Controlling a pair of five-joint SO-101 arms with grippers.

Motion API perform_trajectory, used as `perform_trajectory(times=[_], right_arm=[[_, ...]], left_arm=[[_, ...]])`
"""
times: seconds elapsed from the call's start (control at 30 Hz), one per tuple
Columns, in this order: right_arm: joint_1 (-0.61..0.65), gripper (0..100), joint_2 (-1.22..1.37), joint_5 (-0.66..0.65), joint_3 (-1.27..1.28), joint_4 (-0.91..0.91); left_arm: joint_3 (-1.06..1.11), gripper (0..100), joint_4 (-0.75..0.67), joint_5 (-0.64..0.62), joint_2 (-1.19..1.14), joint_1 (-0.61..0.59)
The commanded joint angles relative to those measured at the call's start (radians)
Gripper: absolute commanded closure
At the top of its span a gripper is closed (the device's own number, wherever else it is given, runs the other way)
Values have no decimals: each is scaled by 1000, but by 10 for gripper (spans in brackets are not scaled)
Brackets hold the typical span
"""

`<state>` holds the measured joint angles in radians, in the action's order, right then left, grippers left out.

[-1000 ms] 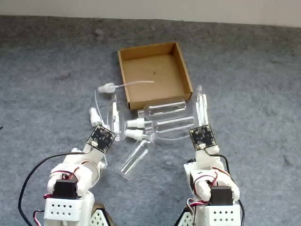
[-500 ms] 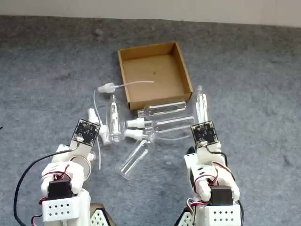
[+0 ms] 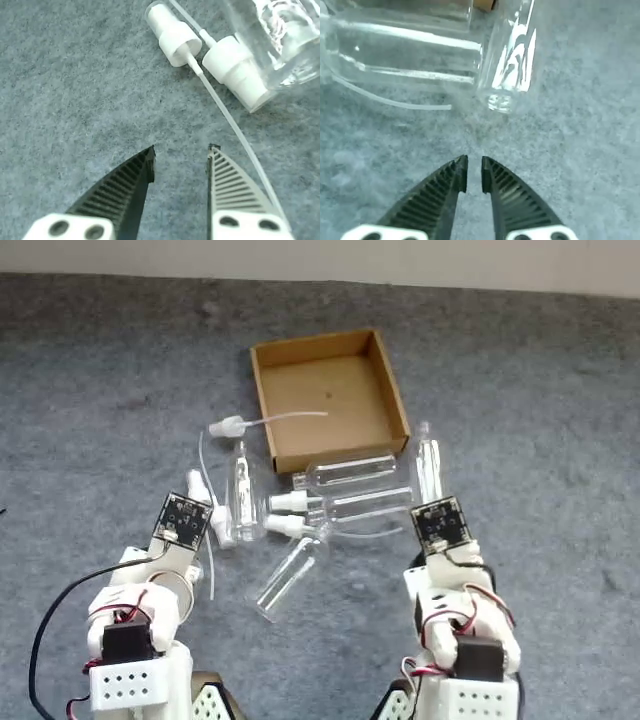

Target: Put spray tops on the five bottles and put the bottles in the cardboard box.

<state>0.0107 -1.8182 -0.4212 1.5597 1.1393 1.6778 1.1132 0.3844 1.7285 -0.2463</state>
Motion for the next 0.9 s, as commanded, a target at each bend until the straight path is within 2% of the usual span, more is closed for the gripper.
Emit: perform_trajectory(times=[0.0,0.13,0.33,0.57,0.63,0.87], right_arm=[[-15,902,35,-14,-205,48],[-15,889,263,-14,-357,48],[-15,885,828,-9,-734,84],[10,697,1311,-8,-1198,203],[35,670,1423,-3,-1290,231],[94,669,1799,157,-1511,225]], left_arm=[[22,867,-15,6,12,-10],[22,867,-15,6,12,-10],[22,867,-15,6,12,-10],[22,867,-15,6,12,-10],[22,867,-15,6,10,-10],[22,867,-15,6,10,-10]])
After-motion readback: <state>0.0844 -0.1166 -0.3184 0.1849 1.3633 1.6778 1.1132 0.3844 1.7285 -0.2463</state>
